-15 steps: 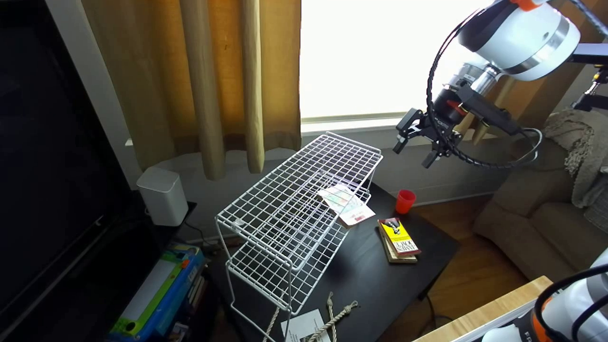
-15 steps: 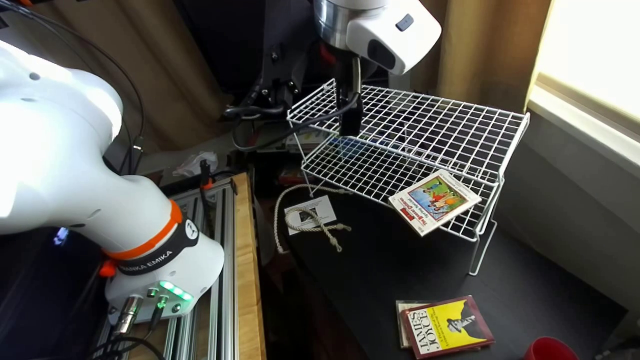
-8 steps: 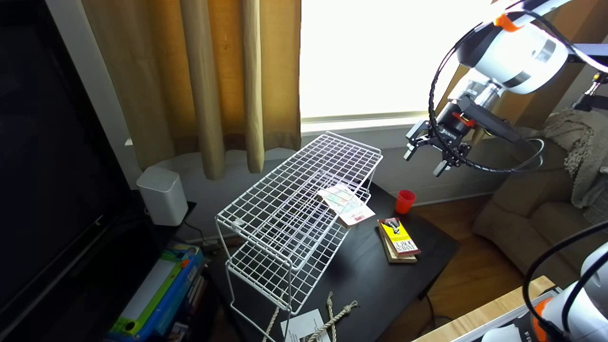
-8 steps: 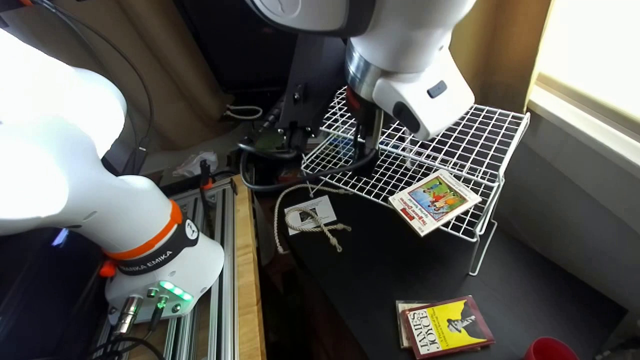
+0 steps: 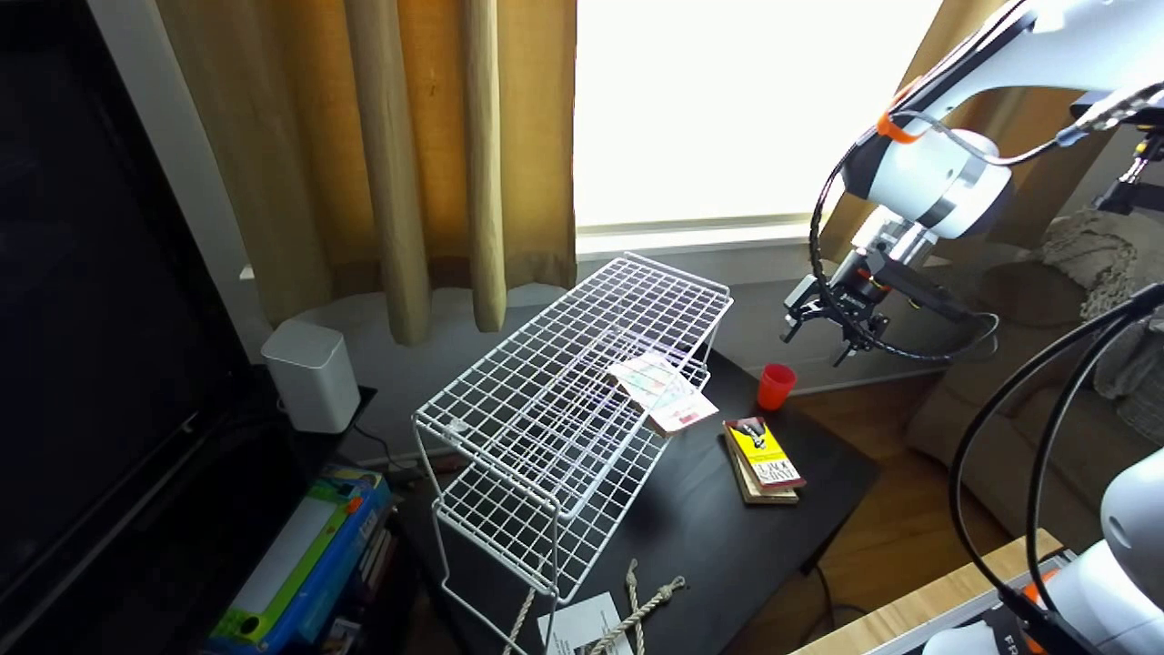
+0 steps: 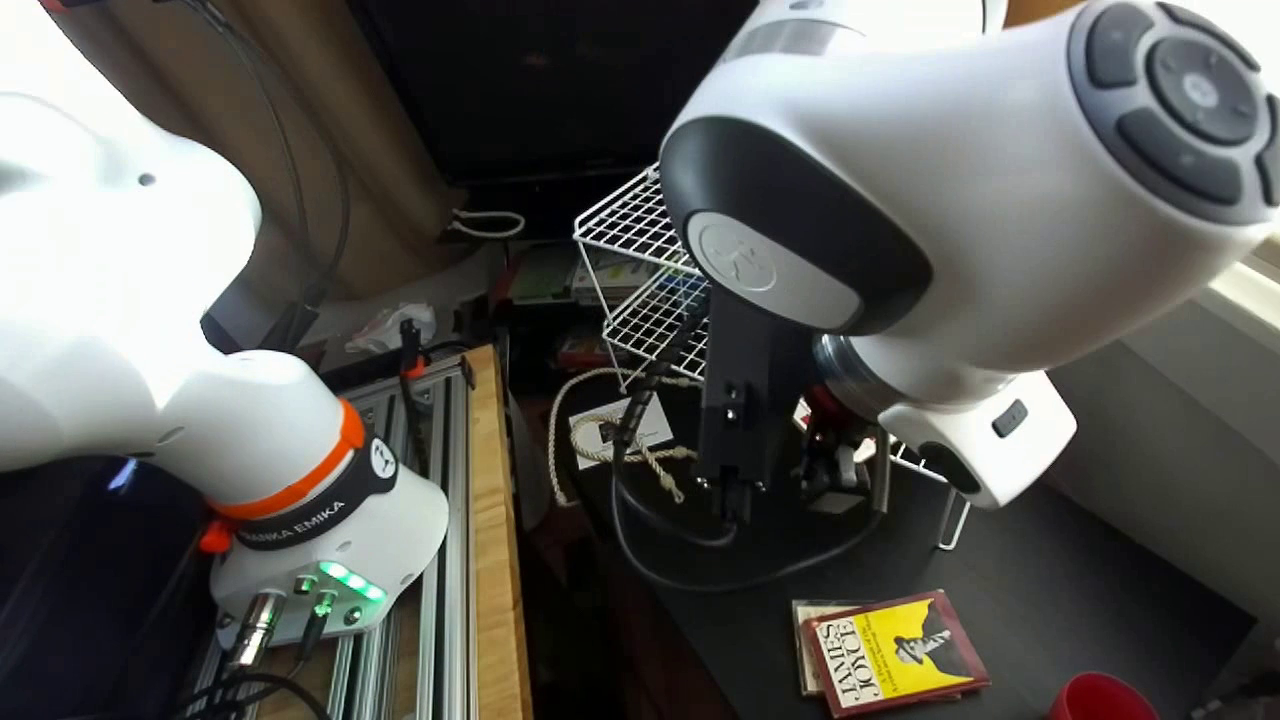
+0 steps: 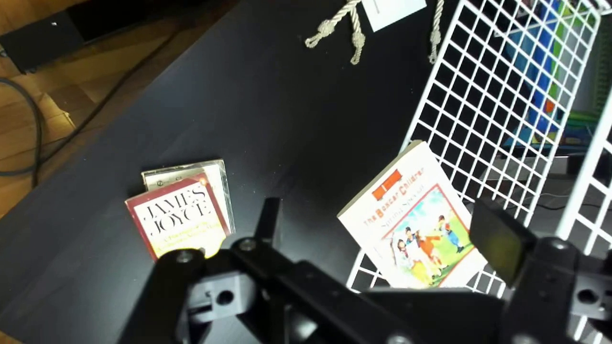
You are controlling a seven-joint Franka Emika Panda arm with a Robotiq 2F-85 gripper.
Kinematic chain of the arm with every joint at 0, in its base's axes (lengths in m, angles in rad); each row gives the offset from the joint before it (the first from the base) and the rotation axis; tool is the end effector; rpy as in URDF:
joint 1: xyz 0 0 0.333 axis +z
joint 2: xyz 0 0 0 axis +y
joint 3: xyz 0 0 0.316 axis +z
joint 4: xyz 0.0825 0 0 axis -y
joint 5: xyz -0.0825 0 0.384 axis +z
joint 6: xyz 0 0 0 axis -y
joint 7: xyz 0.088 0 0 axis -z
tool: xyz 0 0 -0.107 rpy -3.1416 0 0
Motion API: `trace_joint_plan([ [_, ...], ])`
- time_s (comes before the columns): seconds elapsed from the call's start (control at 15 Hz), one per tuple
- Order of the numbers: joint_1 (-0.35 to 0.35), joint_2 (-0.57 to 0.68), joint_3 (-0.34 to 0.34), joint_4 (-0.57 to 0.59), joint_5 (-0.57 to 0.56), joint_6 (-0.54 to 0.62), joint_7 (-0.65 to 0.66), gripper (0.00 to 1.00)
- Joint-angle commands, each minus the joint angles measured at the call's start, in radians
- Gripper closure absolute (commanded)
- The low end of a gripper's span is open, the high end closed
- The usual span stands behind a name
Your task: Move the book from the bottom shelf to the top shelf
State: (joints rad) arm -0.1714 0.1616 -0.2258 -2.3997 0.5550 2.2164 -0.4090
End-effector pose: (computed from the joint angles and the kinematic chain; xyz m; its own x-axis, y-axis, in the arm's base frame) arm 0.4326 -0.1655 0.2292 0.9107 -0.3373 -0.2384 -0.4076 -0.8273 -0.3866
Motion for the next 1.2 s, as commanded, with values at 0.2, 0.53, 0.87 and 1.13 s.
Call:
trace_joint_plan([
  [0.2,-0.098,0.257,0.103,0.155,0.097,0.018,-0.188,0.0],
  [0.53,-0.106,0.258,0.119,0.151,0.061,0.039,-0.155,0.0],
  [0.87,-0.182,0.42,0.176,0.279,0.107,-0.006,-0.32,0.0],
  [1.13,-0.233,0.547,0.245,0.36,0.151,0.044,-0.525,0.0],
])
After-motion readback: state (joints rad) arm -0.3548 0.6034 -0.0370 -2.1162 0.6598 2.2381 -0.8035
